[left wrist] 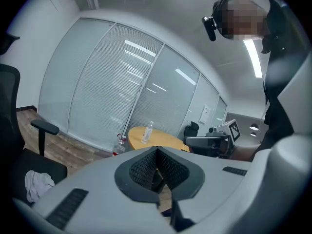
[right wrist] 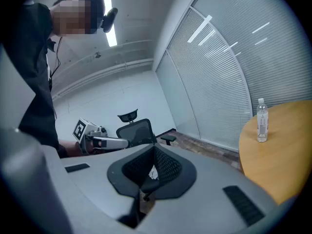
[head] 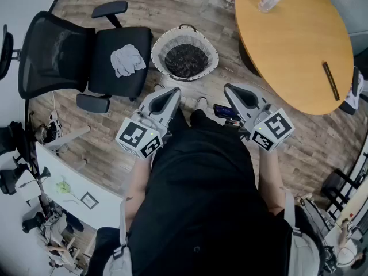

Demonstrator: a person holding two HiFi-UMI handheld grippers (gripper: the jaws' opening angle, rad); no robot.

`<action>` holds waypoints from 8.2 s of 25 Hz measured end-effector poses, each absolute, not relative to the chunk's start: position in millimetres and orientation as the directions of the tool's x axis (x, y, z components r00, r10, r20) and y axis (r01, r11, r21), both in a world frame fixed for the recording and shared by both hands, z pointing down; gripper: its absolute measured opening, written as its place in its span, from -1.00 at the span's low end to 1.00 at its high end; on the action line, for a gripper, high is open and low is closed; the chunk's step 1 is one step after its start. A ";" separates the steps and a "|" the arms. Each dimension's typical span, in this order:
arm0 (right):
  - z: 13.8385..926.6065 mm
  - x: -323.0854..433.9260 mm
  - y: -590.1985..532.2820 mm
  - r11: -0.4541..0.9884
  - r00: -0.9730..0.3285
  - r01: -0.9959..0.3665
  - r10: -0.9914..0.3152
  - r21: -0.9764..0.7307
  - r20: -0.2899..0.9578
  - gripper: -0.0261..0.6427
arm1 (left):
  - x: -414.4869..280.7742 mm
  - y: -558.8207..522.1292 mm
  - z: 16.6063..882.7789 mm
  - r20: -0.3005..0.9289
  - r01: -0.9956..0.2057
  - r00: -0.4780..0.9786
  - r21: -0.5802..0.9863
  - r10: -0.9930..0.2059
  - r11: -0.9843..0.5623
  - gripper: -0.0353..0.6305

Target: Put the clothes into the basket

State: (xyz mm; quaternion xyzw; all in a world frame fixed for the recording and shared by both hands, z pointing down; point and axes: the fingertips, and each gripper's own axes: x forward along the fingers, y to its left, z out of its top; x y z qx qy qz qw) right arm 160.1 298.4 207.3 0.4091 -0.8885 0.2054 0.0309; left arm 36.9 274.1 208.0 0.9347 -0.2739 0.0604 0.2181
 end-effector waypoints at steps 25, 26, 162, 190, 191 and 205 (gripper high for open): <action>212.2 154.0 308.9 0.594 -0.679 -0.727 -0.696 -0.344 0.234 -0.87 | 14.5 281.1 218.5 0.263 -0.613 0.789 0.385 -0.555 -0.690 -0.87; 213.6 152.3 308.4 0.594 -0.681 -0.726 -0.692 -0.346 0.239 -0.87 | 13.1 280.6 219.4 0.267 -0.616 0.787 0.388 -0.556 -0.686 -0.87; 341.8 -97.9 121.6 0.326 -0.610 -0.792 -0.445 -0.516 0.655 -0.87 | -306.4 -23.5 750.7 0.926 -0.977 0.182 0.133 -0.331 -0.167 -0.70; 273.8 -72.5 102.5 0.339 -0.521 -0.848 -0.675 -0.407 0.523 -0.87 | -272.2 -0.2 601.4 0.879 -0.940 0.322 0.250 -0.352 -0.234 -0.70; 271.0 -71.2 101.7 0.341 -0.518 -0.849 -0.683 -0.403 0.515 -0.87 | -269.1 0.8 590.9 0.872 -0.934 0.333 0.254 -0.359 -0.250 -0.70; 252.8 -50.4 95.6 0.333 -0.442 -0.894 -0.764 -0.300 0.469 -0.87 | -223.2 12.9 469.6 0.816 -0.860 0.434 0.251 -0.381 -0.444 -0.70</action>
